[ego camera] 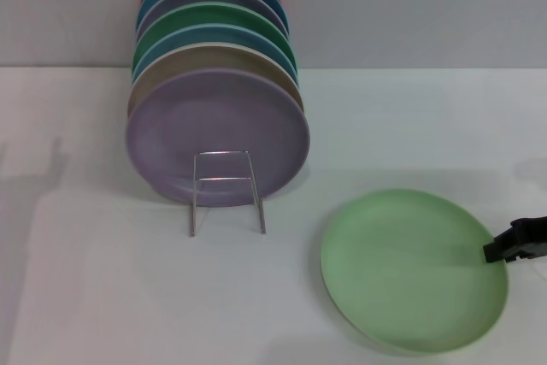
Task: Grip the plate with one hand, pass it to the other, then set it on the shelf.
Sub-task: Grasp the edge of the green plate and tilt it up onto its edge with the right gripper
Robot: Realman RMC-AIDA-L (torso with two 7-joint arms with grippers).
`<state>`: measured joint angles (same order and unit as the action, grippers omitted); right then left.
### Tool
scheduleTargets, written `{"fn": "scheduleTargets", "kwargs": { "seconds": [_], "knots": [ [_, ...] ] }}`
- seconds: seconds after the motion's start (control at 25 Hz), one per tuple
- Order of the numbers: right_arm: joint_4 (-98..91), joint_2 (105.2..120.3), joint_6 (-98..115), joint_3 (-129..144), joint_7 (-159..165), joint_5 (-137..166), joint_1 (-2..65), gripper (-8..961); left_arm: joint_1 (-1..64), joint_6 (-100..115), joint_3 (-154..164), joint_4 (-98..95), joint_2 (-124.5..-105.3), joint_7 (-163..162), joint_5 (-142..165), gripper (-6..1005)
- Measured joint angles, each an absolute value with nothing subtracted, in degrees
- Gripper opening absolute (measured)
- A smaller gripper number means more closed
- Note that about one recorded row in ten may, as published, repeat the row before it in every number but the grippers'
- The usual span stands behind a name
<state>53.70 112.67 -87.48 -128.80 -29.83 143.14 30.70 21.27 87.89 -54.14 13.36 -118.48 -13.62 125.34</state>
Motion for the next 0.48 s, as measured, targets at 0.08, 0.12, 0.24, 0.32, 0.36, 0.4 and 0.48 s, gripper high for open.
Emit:
{"fn": "scheduleTargets", "kwargs": {
  "seconds": [0.08,0.12,0.24,0.32,0.36,0.4,0.48],
  "knots": [
    [53.3,112.68,-87.3,-128.8,-29.8,143.4,30.8,222,21.3,87.9,-54.1,13.4,-118.47,-13.6,125.3,830],
    [53.1,112.67,-87.2,-128.8,-29.8,143.6,30.8,211,21.3,87.9,-54.1,13.4,-118.47,-13.6,125.3,830],
    [52.9,112.67,-87.1,-128.8,-29.9,143.6,30.9,178,21.2,87.9,-54.1,13.4,-118.47,-13.6,125.3,830],
    [52.9,112.67,-87.1,-128.8,-30.1,143.6,31.0,156,21.2,87.9,-54.1,13.4,-118.48,-13.6,125.3,830],
    [52.9,112.68,-87.0,-128.8,-30.2,143.6,31.0,145,21.2,87.9,-54.1,13.4,-118.48,-13.6,125.3,830],
    [52.9,112.68,-86.9,-128.8,-30.4,143.6,31.0,134,21.2,87.9,-54.1,13.4,-118.47,-13.6,125.3,830],
    [52.9,112.72,-86.3,-128.9,-30.9,143.7,31.0,136,21.2,87.9,-54.1,13.4,-118.48,-13.6,125.3,830]
  ]
}}
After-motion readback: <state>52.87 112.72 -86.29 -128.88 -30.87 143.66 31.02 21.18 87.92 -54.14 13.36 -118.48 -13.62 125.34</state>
